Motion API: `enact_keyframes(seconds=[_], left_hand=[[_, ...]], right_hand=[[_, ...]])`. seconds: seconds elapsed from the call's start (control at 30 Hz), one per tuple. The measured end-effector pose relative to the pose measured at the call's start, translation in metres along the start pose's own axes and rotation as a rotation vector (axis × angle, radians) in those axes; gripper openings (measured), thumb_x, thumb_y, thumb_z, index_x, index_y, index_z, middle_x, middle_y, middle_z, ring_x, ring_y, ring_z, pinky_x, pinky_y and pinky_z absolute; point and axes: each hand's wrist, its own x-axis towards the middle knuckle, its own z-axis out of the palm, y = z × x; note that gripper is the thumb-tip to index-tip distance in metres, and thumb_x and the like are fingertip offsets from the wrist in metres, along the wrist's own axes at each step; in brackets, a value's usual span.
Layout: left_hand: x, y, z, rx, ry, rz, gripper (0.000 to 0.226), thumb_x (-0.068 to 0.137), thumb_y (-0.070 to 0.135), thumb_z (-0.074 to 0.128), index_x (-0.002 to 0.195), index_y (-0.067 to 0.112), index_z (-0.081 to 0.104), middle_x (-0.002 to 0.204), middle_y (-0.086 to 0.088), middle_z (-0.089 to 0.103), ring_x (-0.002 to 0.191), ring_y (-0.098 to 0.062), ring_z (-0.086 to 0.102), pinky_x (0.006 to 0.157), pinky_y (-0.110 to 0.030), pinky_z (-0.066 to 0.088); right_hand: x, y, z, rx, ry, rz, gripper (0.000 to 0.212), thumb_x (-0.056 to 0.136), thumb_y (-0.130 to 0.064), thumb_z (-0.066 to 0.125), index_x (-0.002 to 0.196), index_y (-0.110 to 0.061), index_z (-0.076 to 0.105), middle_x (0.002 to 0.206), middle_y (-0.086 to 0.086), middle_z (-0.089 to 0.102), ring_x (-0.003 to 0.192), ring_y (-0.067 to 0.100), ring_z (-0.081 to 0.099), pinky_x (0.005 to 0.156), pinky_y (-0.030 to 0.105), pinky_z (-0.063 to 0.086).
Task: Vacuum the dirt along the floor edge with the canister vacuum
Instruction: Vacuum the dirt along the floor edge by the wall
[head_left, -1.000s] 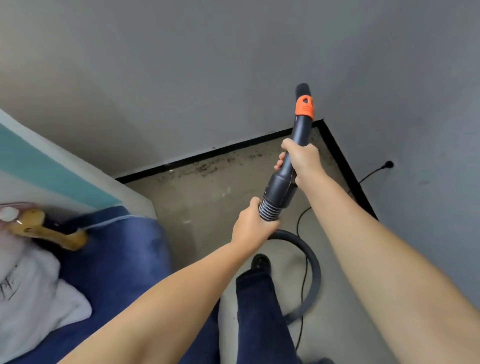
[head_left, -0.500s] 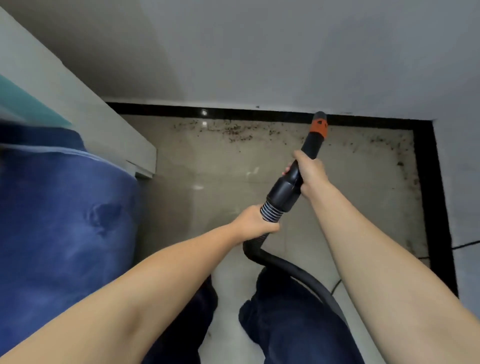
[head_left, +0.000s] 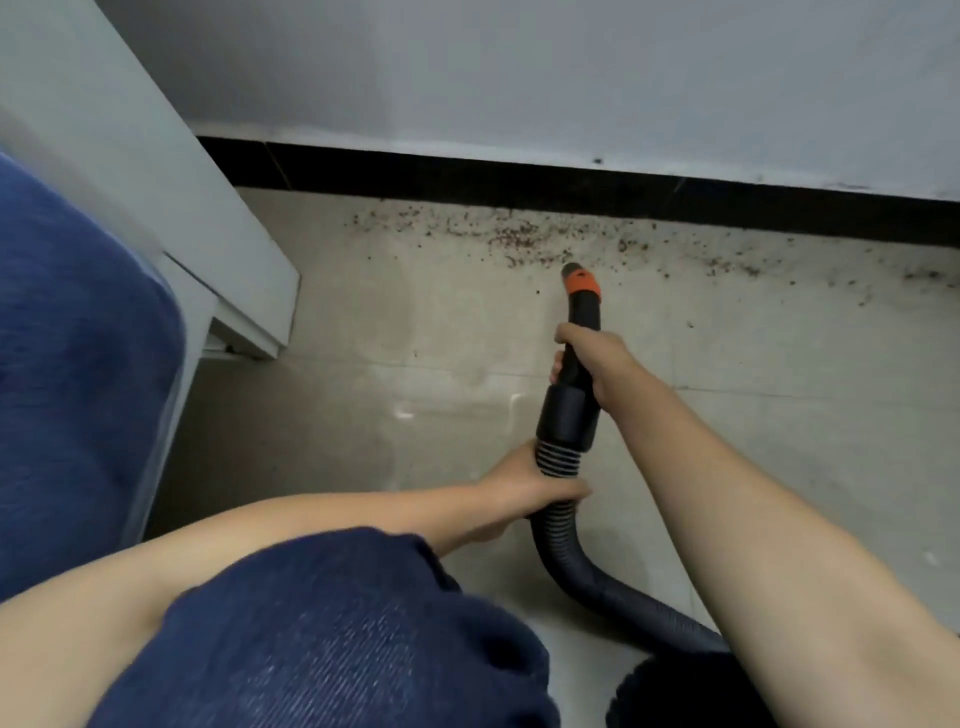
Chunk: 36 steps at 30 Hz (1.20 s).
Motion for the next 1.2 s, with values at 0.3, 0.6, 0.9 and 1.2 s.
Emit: enact_keyframes(seconds=[0.3, 0.6, 0.9, 1.2], left_hand=[[-0.009, -0.028, 0.002, -0.245, 0.046, -0.075, 0.017, 0.081, 0.019, 0.073, 0.091, 0.016, 0.058, 0.072, -0.002, 0.064, 0.068, -0.018, 0.062, 0.071, -0.034, 0.052], [-0.012, -0.049, -0.008, -0.314, 0.165, -0.187, 0.005, 0.079, 0.012, 0.066, 0.077, 0.013, 0.062, 0.063, -0.002, 0.065, 0.062, -0.018, 0.063, 0.068, -0.031, 0.052], [-0.013, -0.051, -0.028, -0.435, 0.318, -0.244, 0.008, 0.082, 0.012, 0.065, 0.085, 0.006, 0.061, 0.066, -0.007, 0.066, 0.060, -0.018, 0.063, 0.059, -0.026, 0.050], [-0.008, -0.046, -0.049, -0.505, 0.525, -0.212, 0.015, 0.085, 0.016, 0.066, 0.100, 0.016, 0.063, 0.088, -0.005, 0.071, 0.072, -0.012, 0.066, 0.067, -0.027, 0.053]], right_hand=[[0.000, 0.030, 0.015, -0.009, 0.027, 0.028, 0.014, 0.082, -0.002, 0.059, 0.092, -0.003, 0.049, 0.050, 0.008, 0.047, 0.035, 0.018, 0.045, 0.042, 0.027, 0.044], [0.001, 0.048, 0.047, -0.109, -0.021, -0.001, 0.014, 0.083, -0.005, 0.059, 0.091, -0.005, 0.047, 0.050, 0.009, 0.048, 0.037, 0.020, 0.045, 0.044, 0.028, 0.044], [0.009, 0.052, 0.101, -0.283, -0.172, -0.056, 0.013, 0.083, -0.008, 0.060, 0.088, -0.007, 0.048, 0.058, 0.010, 0.052, 0.042, 0.021, 0.048, 0.046, 0.029, 0.045], [0.014, 0.045, 0.146, -0.394, -0.263, -0.084, 0.016, 0.084, -0.010, 0.061, 0.094, -0.007, 0.049, 0.062, 0.010, 0.054, 0.044, 0.021, 0.050, 0.048, 0.029, 0.047]])
